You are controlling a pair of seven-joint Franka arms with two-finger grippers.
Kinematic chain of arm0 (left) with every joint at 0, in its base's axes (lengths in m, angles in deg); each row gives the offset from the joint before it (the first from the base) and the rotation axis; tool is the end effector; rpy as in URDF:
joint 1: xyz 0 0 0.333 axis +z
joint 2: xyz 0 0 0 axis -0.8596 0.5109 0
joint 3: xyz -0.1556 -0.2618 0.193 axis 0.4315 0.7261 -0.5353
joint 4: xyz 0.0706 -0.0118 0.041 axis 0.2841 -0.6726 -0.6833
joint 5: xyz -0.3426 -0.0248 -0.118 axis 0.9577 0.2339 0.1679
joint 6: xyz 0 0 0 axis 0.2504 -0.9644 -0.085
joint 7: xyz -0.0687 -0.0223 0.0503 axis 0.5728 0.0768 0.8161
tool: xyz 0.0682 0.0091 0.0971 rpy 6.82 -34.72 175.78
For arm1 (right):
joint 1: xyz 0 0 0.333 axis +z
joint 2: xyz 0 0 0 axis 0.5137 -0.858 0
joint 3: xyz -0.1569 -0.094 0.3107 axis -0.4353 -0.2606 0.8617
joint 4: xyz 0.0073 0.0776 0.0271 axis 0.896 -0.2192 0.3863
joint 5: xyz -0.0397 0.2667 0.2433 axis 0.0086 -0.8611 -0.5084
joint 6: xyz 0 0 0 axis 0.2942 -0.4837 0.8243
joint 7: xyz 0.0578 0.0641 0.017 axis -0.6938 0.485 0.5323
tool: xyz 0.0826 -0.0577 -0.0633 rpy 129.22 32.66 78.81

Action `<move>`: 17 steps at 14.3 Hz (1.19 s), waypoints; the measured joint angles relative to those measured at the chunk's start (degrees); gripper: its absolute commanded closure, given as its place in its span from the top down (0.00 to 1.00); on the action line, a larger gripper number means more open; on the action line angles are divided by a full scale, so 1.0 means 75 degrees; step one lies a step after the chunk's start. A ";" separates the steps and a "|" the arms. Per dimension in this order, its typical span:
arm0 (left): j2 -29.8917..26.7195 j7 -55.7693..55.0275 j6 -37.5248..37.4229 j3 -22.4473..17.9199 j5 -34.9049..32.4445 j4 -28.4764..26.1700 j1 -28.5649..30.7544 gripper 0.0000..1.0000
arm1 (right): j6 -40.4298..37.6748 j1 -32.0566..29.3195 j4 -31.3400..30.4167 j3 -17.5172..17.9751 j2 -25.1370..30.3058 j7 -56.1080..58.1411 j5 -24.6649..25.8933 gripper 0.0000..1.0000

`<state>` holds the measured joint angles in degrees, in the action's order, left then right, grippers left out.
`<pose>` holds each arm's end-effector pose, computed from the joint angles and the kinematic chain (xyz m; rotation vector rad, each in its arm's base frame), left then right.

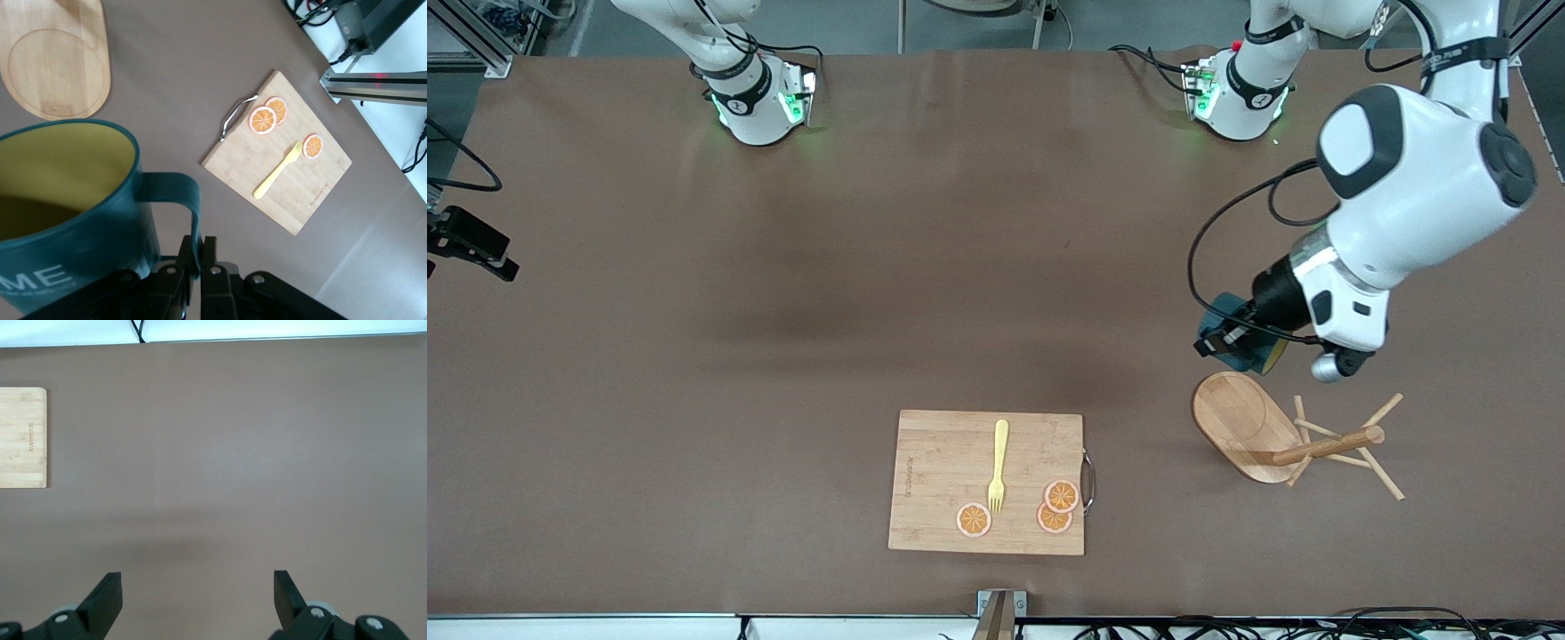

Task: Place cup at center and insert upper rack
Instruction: 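Carry the mug with the left gripper over the mug tree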

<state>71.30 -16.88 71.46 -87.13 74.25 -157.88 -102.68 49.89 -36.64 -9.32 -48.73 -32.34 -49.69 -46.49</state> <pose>0.5976 -0.1824 0.5322 2.5386 0.8597 -0.0508 0.5461 -0.0469 0.6749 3.1260 -0.0487 0.1992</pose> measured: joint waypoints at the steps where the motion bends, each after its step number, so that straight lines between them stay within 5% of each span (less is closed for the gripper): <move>1: -0.0003 0.0292 -0.0263 0.0001 0.0237 -0.0020 0.0259 0.00 | 0.0000 0.0000 0.0000 0.0000 0.0000 0.0000 0.0000 1.00; 5: -0.0003 0.1220 -0.1171 0.0003 0.1129 -0.0059 0.1153 0.00 | 0.0000 0.0000 0.0000 -0.0002 0.0000 0.0000 0.0001 1.00; 11: 0.0182 0.1629 -0.1223 0.0028 0.3180 -0.0118 0.1426 0.00 | 0.0000 0.0000 0.0000 -0.0001 0.0000 0.0001 0.0002 1.00; 17: 0.0670 0.2670 -0.1220 0.0039 0.4202 -0.0052 0.2031 0.00 | 0.0000 0.0000 0.0000 -0.0001 0.0000 0.0002 0.0002 1.00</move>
<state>76.32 3.15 62.31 -86.83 105.76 -158.28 -87.44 49.89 -36.63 -9.32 -48.73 -32.34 -49.67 -46.47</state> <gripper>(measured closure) 0.930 0.000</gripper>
